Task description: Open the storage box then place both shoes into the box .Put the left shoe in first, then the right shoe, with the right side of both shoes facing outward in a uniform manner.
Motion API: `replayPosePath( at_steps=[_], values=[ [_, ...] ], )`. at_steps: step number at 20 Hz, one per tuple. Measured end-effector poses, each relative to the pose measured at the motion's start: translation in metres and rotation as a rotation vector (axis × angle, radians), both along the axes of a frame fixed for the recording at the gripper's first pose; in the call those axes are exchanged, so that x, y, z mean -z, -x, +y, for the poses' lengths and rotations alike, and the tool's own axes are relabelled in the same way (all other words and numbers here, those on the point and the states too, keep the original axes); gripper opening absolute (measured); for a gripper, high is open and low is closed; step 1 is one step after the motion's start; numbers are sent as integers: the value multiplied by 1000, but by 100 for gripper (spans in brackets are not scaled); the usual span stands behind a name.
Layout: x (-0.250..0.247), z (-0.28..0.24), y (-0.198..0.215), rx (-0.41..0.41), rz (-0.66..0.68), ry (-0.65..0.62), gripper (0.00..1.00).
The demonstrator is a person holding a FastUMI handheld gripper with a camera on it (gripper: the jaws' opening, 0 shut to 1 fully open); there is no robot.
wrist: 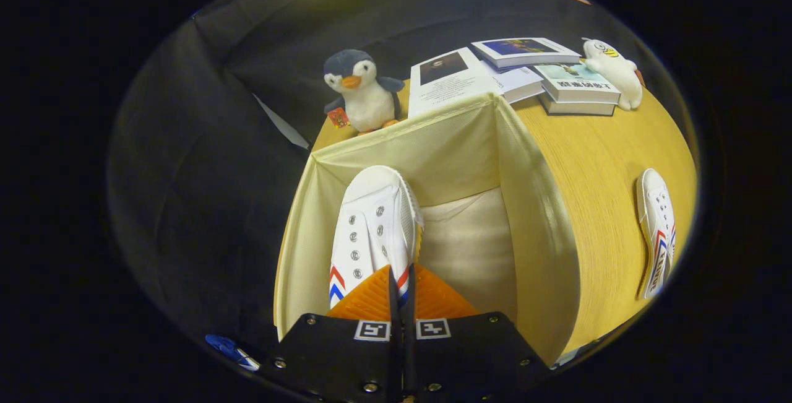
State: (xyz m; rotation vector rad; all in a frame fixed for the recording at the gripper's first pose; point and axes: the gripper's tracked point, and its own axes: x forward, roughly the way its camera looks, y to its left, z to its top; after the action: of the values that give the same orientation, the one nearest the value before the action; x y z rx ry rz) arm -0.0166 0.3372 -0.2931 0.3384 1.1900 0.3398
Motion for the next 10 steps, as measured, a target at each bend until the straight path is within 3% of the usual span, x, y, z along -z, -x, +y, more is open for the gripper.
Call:
replayPosePath(
  at_steps=[2,5,10],
  values=[
    [-15,1,-5,-23,-65,-13,29],
    [-41,-21,-19,-53,-194,33,100],
    [-79,-72,-22,-53,-315,35,100]
  ],
)
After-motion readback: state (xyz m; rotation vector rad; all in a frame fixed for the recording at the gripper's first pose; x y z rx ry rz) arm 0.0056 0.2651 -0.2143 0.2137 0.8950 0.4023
